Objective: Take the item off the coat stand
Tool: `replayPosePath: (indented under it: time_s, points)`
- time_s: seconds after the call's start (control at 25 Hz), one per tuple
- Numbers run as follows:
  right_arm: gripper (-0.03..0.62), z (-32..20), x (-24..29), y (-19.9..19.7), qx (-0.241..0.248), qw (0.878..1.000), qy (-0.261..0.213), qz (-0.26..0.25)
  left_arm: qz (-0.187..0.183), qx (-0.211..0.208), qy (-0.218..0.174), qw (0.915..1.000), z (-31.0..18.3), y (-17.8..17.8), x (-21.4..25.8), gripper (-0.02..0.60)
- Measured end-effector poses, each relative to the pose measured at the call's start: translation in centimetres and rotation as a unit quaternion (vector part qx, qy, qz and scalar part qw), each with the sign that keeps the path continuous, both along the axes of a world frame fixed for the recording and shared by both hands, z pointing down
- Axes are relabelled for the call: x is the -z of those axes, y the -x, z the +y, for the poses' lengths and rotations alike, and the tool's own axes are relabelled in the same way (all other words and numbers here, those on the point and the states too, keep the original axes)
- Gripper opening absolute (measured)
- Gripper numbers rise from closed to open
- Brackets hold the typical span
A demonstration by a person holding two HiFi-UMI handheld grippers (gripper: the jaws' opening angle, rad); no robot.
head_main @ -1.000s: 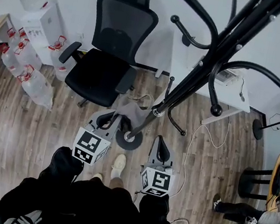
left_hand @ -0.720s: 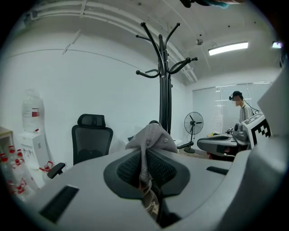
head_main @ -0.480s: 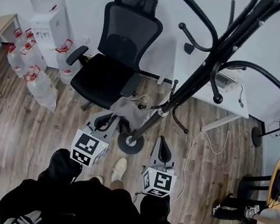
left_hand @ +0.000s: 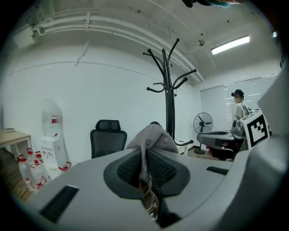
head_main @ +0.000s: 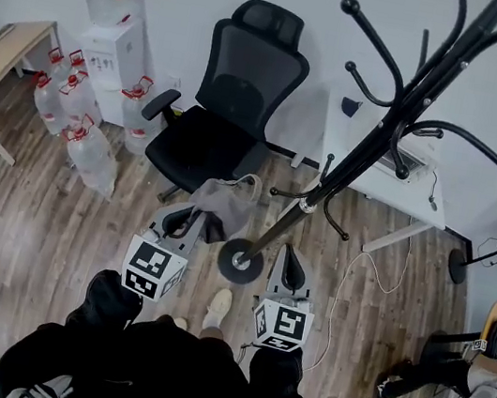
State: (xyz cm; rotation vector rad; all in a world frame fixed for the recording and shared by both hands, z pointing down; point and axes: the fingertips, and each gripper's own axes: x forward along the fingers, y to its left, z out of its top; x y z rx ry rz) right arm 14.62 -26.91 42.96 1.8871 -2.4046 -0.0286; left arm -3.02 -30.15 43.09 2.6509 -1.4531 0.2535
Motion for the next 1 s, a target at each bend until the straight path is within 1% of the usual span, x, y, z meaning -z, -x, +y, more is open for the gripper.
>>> replayPosePath:
  time_s: [0.2,0.56,0.8,1.0]
  points:
    - [0.017,2.0,0.5,3.3,0.017,1.0,-0.009,0.0,0.002,0.02,-0.009,0.9998,2.8,3.6,0.5,0.04]
    - [0.017,5.8,0.2,8.1,0.043,0.999,-0.009,0.0,-0.001,0.047,-0.001,0.9989,8.0,8.6,-0.3,0.04]
    - [0.017,6.8,0.1,10.4,0.059,0.998,-0.008,-0.002,-0.003,0.06,0.002,0.9982,9.8,10.6,-0.5,0.04]
    - [0.017,6.8,0.3,10.9,0.071,0.997,-0.007,0.004,-0.002,0.066,0.0,0.9978,9.8,11.0,-0.2,0.04]
